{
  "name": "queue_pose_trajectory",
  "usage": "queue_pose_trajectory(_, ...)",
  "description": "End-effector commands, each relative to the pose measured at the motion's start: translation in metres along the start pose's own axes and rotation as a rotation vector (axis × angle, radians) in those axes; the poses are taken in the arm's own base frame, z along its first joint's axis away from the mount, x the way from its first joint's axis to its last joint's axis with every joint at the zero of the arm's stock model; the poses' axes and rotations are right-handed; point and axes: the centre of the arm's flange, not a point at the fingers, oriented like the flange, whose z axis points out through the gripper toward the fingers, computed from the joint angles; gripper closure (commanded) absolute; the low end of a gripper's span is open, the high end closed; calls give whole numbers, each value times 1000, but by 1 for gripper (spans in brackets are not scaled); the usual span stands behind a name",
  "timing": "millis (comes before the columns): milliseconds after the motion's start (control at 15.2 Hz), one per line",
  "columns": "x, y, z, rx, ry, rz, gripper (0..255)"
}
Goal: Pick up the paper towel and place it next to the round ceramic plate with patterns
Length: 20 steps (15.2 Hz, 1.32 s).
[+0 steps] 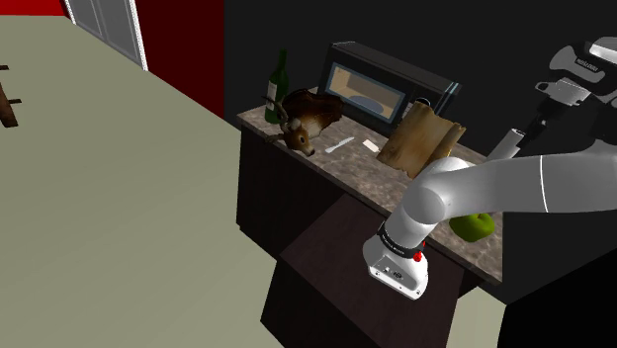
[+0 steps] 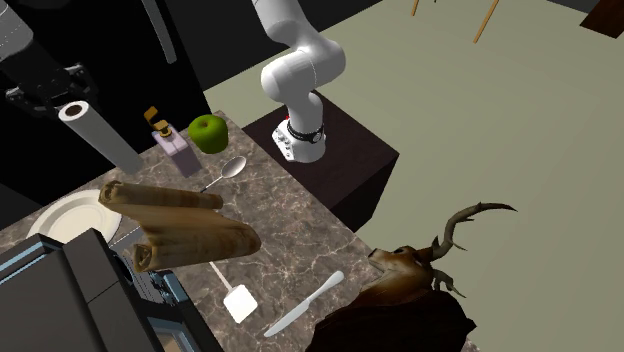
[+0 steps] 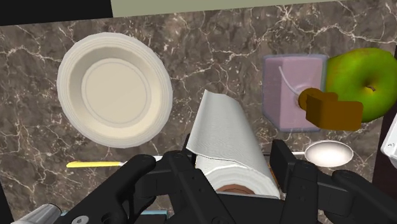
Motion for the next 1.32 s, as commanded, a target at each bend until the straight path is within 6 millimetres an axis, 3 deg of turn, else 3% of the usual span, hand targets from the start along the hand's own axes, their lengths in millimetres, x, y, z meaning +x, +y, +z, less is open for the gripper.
queue_pose_trajectory(0, -1, 2, 10, 0, 0, 0, 255)
queue_pose_trajectory(1254, -1, 6, 109, 0, 0, 0, 255)
